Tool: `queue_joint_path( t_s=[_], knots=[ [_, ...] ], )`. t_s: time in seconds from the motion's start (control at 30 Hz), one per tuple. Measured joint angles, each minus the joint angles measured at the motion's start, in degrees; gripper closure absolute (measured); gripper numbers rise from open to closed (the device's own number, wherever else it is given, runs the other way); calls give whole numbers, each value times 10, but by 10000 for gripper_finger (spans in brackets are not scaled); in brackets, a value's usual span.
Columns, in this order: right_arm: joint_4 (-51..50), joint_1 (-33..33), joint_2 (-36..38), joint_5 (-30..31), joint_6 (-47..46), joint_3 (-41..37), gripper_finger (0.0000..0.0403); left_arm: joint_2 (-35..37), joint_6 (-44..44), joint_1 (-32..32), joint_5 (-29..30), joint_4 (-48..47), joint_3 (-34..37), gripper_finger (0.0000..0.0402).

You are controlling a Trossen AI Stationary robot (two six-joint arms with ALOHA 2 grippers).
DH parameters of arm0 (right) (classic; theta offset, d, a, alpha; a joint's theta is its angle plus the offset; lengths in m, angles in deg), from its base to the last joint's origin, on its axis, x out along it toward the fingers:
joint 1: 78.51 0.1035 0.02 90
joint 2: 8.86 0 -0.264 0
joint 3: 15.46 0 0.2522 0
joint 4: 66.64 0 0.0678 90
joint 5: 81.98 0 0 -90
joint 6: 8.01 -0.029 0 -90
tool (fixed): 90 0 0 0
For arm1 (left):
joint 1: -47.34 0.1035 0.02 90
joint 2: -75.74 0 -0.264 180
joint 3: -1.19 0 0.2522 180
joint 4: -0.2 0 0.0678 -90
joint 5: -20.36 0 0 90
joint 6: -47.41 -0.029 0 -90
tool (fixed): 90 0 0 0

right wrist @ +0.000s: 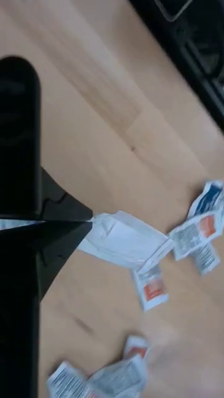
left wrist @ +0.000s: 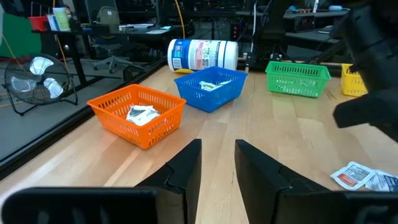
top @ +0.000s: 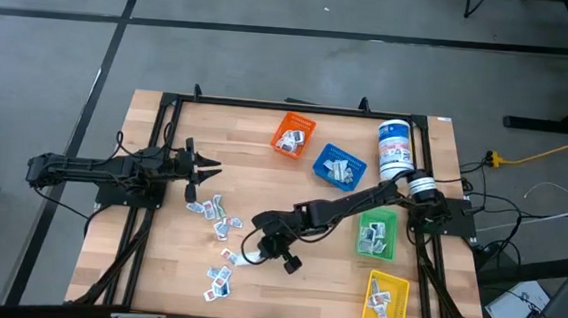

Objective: Pick & Place First Aid Supplies
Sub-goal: Put the green bandage pack into the blue basket

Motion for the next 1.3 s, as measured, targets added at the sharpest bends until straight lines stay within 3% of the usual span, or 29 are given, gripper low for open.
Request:
queue_joint_path(
  t_s=[0.47,0.67,0.8,1.07,1.3],
  knots=[
    [-4,-43,2,17,-46,0,400,0,0,0,0,0,0,309],
    [4,-50,52,21,-40,-24,401,0,0,0,0,0,0,311],
    [40,-56,109,43,-45,-83,401,0,0,0,0,0,0,309],
    [161,-57,232,141,-70,-238,402,0,0,0,0,0,0,310],
    [110,-66,342,269,-77,-306,398,0,0,0,0,0,0,310]
  ],
)
